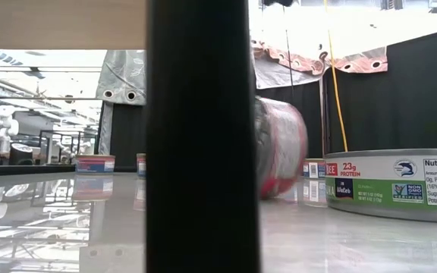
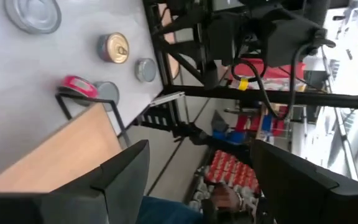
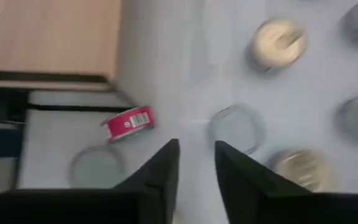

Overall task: Stack canned seafood by type on shelf
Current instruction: Stack the red tuna can on top of the other red tuna can on the shelf

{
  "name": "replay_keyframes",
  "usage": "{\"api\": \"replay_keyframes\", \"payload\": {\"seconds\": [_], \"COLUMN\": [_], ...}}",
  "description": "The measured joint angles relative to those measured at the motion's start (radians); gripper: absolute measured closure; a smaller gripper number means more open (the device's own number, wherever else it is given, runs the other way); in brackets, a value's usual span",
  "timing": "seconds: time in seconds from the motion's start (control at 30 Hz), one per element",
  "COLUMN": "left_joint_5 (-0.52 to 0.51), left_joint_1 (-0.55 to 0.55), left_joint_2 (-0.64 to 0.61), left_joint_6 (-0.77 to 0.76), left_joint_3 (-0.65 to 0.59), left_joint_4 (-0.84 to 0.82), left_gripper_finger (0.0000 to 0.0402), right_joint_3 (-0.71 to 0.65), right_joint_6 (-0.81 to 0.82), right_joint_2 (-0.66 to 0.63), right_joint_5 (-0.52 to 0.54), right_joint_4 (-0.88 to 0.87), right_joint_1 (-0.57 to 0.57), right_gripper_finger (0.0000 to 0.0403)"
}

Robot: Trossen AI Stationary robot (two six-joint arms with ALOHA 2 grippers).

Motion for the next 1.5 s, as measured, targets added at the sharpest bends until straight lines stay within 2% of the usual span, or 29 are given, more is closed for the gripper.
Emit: {"api": "replay_keyframes", "payload": {"seconds": [0.13, 0.23, 0.33, 0.47, 0.57, 0.7, 0.83, 0.93, 1.23, 1.5], "left_joint_5": [-0.004, -0.015, -0.043, -0.048, -0.058, -0.060, -0.065, -0.064, -0.059, -0.048], "left_joint_1": [0.000, 0.000, 0.000, 0.000, 0.000, 0.000, 0.000, 0.000, 0.000, 0.000], "left_joint_2": [-0.001, -0.001, -0.001, -0.001, 0.000, 0.006, 0.009, 0.010, 0.009, 0.006], "left_joint_6": [0.048, 0.089, 0.110, 0.191, 0.250, 0.325, 0.355, 0.380, 0.405, 0.406], "left_joint_3": [0.000, 0.000, 0.000, 0.000, 0.000, 0.000, 0.000, 0.000, 0.000, 0.000], "left_joint_4": [0.002, 0.002, 0.002, 0.002, 0.002, 0.002, 0.010, 0.008, 0.006, 0.006], "left_gripper_finger": [0.0123, 0.0123, 0.0123, 0.0123, 0.0123, 0.0123, 0.0123, 0.0123, 0.0123, 0.0123], "right_joint_3": [-0.320, -0.539, -0.696, -0.764, -0.734, -0.625, -0.503, -0.443, -0.429, -0.429], "right_joint_6": [0.289, 0.640, 0.958, 1.254, 1.390, 1.464, 1.445, 1.422, 1.439, 1.369], "right_joint_2": [-0.143, -0.248, -0.290, -0.259, -0.165, -0.039, 0.074, 0.125, 0.202, 0.203], "right_joint_5": [-0.068, -0.073, -0.053, 0.029, 0.085, 0.120, 0.187, 0.211, 0.195, 0.207], "right_joint_4": [0.189, 0.369, 0.599, 0.845, 0.833, 0.712, 0.551, 0.520, 0.530, 0.517], "right_joint_1": [0.043, 0.085, 0.160, 0.271, 0.331, 0.363, 0.356, 0.333, 0.274, 0.236], "right_gripper_finger": [0.0240, 0.0186, 0.0126, 0.0052, 0.0017, 0.0006, 0.0011, 0.0011, 0.0014, 0.0064]}}
